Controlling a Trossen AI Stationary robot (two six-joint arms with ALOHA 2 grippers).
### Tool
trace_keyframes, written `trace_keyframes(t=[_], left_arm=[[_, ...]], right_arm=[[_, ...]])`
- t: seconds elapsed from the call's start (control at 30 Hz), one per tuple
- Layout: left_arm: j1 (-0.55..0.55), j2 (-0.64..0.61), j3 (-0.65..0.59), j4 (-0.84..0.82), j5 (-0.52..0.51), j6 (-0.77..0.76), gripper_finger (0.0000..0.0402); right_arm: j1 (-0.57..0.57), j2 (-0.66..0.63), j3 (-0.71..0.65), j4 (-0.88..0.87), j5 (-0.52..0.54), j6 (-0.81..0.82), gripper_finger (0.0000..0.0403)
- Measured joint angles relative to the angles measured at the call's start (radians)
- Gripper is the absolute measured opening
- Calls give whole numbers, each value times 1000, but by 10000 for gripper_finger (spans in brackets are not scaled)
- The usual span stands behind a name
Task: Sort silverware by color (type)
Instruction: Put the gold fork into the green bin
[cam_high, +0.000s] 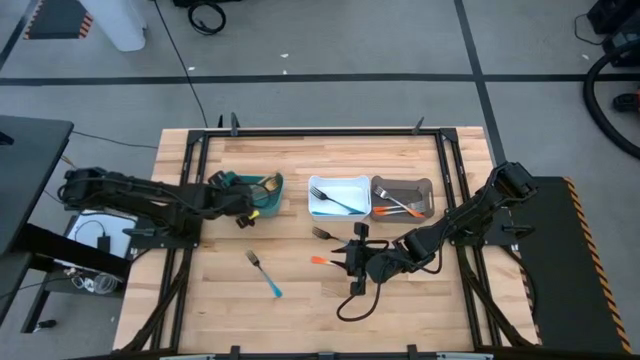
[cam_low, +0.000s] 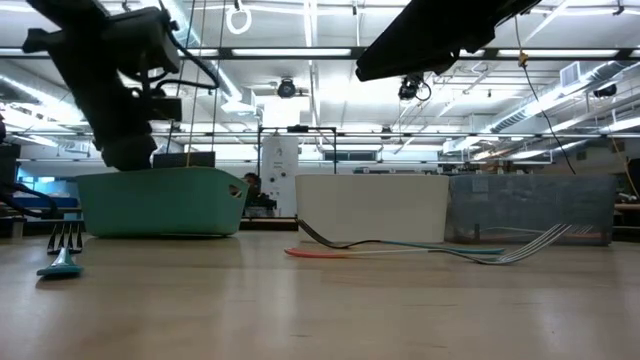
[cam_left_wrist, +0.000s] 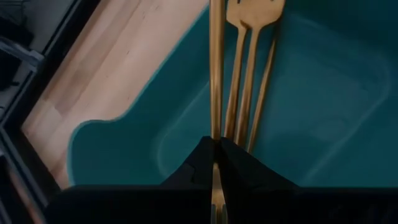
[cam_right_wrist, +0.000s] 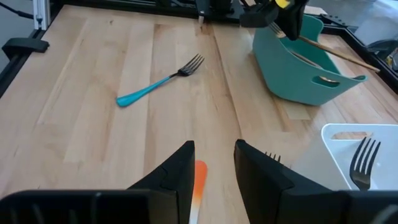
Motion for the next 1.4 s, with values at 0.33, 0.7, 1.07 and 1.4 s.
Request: trace_keyframes(t=[0.33, 0.7, 1.07, 1.4], left_arm=[[30, -53, -96, 93, 5, 7, 21], [30, -53, -108, 105, 15, -14, 32], [30, -53, -108, 104, 40, -21, 40], [30, -53, -108, 103, 44, -41, 41]], right_arm=[[0, 0, 0, 5, -6, 0, 119], [0, 0, 0, 9, -6, -4, 119], [0, 0, 0, 9, -6, -1, 119], [0, 0, 0, 12, -6, -1, 119]])
